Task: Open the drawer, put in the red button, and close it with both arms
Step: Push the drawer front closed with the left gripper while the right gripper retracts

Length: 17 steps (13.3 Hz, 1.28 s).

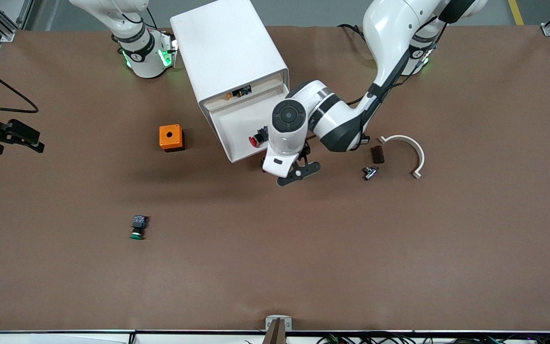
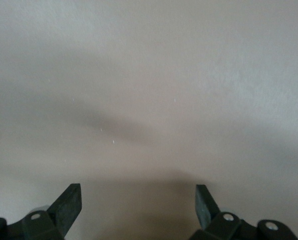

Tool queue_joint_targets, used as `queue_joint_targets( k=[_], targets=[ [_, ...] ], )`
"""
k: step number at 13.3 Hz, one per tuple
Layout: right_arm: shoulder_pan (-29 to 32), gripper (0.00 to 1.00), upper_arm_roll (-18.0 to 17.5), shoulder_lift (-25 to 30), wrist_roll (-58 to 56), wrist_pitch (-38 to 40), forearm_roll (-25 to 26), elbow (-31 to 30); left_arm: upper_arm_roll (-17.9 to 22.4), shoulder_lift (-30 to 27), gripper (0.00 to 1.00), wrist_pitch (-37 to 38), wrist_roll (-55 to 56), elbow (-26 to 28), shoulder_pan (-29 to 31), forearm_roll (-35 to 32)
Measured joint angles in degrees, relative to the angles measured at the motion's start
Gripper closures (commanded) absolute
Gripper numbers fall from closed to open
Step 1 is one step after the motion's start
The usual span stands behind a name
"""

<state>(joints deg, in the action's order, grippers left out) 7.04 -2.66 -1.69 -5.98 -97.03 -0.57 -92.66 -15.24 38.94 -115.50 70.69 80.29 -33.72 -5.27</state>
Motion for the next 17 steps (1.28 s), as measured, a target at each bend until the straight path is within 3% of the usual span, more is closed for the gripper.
queue_joint_targets(
  k=[9,17],
  targets=[
    [-0.8,0.0,-0.9,0.0,5.3,0.5,2.8,2.9,-0.7,0.0,0.0,0.6,7.4,0.1,-4.9,0.5],
    [-0.7,0.0,-0.7,0.0,5.3,0.9,2.9,3.7,-1.2,0.1,0.0,1.1,7.9,1.1,-6.8,14.0]
  ],
)
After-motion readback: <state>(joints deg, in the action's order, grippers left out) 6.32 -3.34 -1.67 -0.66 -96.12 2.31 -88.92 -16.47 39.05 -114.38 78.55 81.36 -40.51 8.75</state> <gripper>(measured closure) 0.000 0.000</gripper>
